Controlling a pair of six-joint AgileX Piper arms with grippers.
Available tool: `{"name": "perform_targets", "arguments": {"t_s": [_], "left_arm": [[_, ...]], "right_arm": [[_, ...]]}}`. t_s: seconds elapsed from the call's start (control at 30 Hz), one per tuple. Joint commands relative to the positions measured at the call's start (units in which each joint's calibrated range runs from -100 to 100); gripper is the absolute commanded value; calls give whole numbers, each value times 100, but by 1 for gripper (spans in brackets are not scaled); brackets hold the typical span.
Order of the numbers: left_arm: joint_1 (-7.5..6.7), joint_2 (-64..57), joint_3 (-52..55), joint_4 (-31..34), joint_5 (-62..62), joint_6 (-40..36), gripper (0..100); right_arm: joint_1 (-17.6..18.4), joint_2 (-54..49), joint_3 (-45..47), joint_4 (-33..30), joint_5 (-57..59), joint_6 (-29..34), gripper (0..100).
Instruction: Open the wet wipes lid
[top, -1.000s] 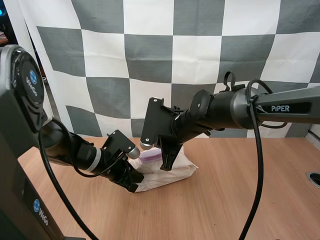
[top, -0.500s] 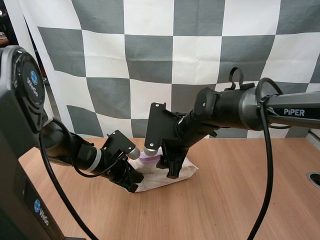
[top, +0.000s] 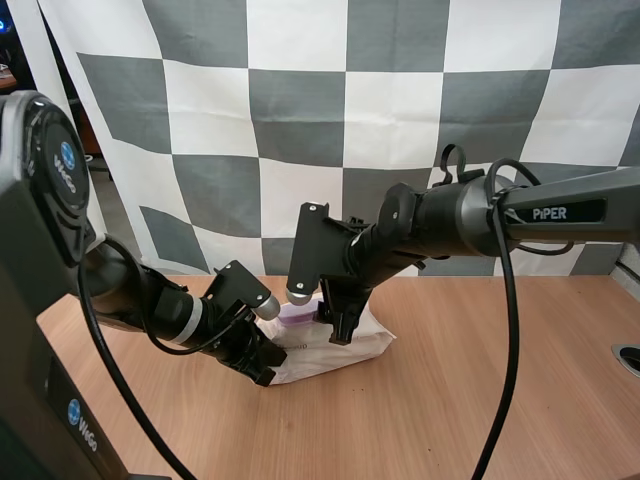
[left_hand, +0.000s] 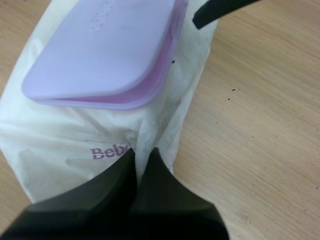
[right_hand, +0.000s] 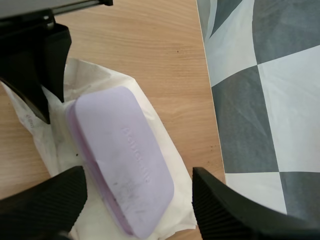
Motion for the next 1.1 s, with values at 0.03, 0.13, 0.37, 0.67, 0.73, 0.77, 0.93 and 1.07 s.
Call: {"name": "perform_targets", "arguments": {"t_s": [0.03, 0.13, 0.37, 0.67, 0.73, 0.77, 0.93, 1.07], "left_arm": [[3, -2, 5, 11, 2, 74, 0], [3, -2, 5, 11, 2, 74, 0], [3, -2, 5, 11, 19, 74, 0], [3, -2, 5, 11, 19, 74, 0], [3, -2, 5, 11, 19, 74, 0], [3, -2, 5, 11, 19, 74, 0], [3, -2, 5, 11, 19, 74, 0], [3, -2, 5, 11, 19, 74, 0]], "right_arm": [[-2, 95, -13, 1, -15, -11, 100], [-2, 181, -13, 1, -58, -11, 100], [6, 306, -13, 15, -361, -97, 98], [6, 306, -13, 118, -416, -111, 0], [6, 306, -13, 131, -481, -119, 0], [6, 306, -13, 131, -544, -119, 0], [6, 306, -13, 176, -989, -119, 0], [6, 376, -56, 176, -1439, -130, 0]]}}
